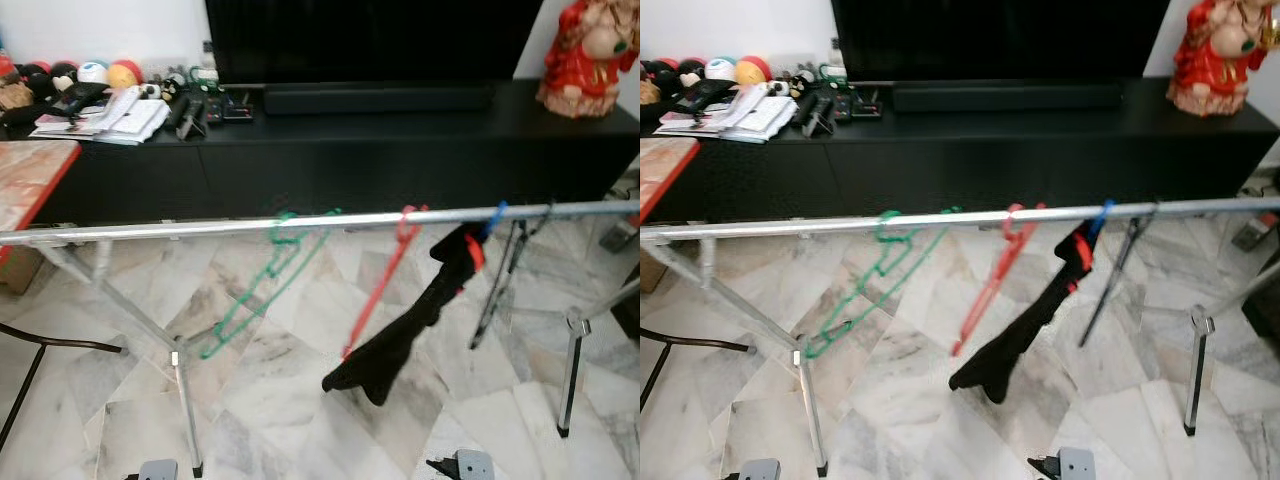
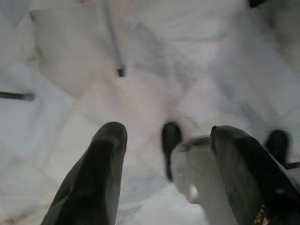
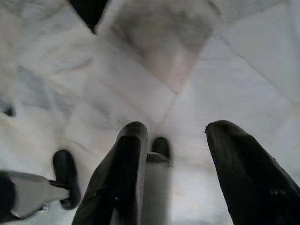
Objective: Hang hanger
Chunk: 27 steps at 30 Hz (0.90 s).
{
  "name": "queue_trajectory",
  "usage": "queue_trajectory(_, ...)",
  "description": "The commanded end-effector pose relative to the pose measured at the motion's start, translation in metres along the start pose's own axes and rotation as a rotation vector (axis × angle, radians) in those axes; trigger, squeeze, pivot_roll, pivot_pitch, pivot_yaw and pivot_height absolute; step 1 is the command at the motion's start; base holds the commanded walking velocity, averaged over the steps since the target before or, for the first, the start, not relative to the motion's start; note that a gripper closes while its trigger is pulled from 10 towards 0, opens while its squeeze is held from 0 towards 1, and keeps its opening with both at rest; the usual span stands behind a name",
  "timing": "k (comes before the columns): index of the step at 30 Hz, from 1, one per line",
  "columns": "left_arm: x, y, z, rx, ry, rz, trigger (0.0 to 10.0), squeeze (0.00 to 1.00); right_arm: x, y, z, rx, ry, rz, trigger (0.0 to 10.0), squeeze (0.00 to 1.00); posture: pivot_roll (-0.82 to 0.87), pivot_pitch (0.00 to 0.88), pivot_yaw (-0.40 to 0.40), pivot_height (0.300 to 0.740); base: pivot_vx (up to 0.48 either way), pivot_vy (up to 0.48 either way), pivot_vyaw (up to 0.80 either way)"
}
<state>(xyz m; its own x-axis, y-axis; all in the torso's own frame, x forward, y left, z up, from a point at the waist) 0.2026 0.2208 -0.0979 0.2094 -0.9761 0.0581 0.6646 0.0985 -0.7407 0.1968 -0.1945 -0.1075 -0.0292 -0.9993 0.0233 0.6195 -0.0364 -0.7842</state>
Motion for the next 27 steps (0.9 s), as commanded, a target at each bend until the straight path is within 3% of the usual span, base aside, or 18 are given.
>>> queue_trajectory(1, -0.0082, -0.0033, -0.0098, -0.029, 0.002, 0.020, 10.0, 0.00, -0.0021, -0.0008, -0.0049, -0.014, 0.004, 0.005, 10.0, 0.00, -0.03, 0.175, 0.009, 0.740, 0.000, -0.480, 0.00)
queue_trajectory(13, -0.0038, -0.0017, -0.0054, -0.015, -0.003, 0.011, 10.0, 0.00, 0.0002, -0.0006, -0.0030, -0.009, 0.004, 0.002, 10.0, 0.00, -0.04, 0.179, 0.005, 0.740, 0.000, -0.392, 0.00)
queue_trajectory(19, -0.0035, -0.0017, -0.0050, -0.011, -0.017, 0.013, 10.0, 0.00, -0.0021, -0.0007, -0.0046, -0.015, 0.005, 0.005, 10.0, 0.00, -0.03, 0.179, 0.007, 0.740, 0.000, 0.000, 0.00)
queue_trajectory(27, -0.0016, -0.0011, -0.0034, -0.006, -0.017, 0.005, 10.0, 0.00, 0.0036, -0.0022, -0.0091, -0.031, 0.000, 0.005, 10.0, 0.00, -0.03, 0.182, 0.008, 0.740, 0.000, 0.000, -0.66)
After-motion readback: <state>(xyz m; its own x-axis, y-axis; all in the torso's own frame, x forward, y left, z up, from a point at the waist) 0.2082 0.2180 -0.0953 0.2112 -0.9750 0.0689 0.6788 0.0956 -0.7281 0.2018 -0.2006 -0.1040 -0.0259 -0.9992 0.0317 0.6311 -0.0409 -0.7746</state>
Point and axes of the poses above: a point about 5 cm out from each wrist's last joint towards the gripper, its own y axis pointing out of the wrist towards the gripper, its own z axis along the axis of the wrist's last joint, x = y × z, the point moved 3 cm from there along y, pointing out of the wrist towards the gripper, and after that the axes turned 6 degrees about -y, right-handed, at the moved point
